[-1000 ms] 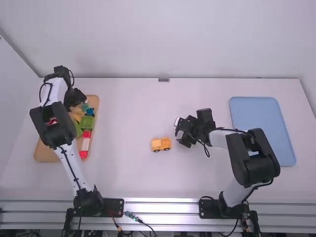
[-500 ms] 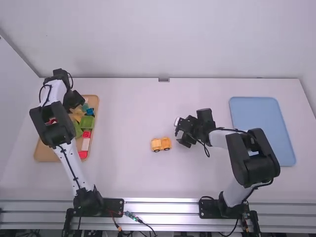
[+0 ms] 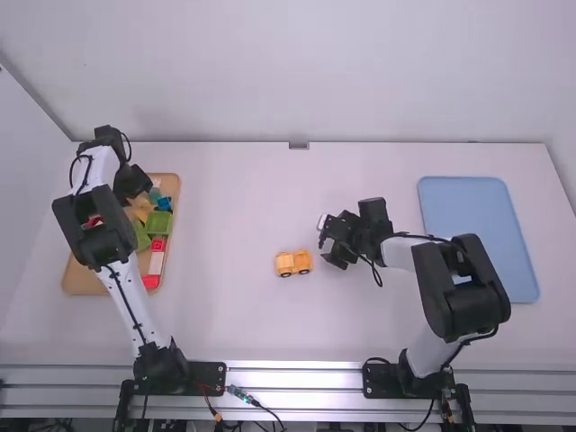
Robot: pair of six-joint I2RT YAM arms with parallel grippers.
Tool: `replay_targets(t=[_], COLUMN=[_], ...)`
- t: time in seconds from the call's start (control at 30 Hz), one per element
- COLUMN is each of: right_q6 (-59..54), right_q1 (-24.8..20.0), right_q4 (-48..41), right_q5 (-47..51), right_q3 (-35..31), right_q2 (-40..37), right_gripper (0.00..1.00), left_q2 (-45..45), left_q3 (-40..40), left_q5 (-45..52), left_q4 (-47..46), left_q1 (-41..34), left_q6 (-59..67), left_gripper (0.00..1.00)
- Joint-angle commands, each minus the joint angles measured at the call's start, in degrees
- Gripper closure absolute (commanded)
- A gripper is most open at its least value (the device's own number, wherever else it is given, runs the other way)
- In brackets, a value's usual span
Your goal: Assemble lego blocks to make yellow taxi
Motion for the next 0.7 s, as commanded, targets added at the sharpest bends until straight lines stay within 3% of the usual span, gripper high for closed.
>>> replay_targets(t=[0.0, 0.23, 0.67], right_q6=[0.1, 0.1, 0.3], right_q1=[0.0, 0.0, 0.0], right_q4=[-0.3, -0.2, -0.2], right_q5=[-0.7, -0.7, -0.5], right_q3=[-0.5, -0.5, -0.5], right_q2=[-1.3, -1.3, -1.3], right_gripper=[0.01, 0.01, 0.01], left_q2=[1.3, 1.3, 1.3], left_q3=[-0.3, -3.8, -4.0], left_q5=[0.4, 0.6, 0.2], left_q4=[-0.8, 1.8, 2.3], left_q1=[-0.3, -0.5, -0.5], left_q6=[-0.1, -1.6, -3.2], left_gripper=[0.42, 0.41, 0.53])
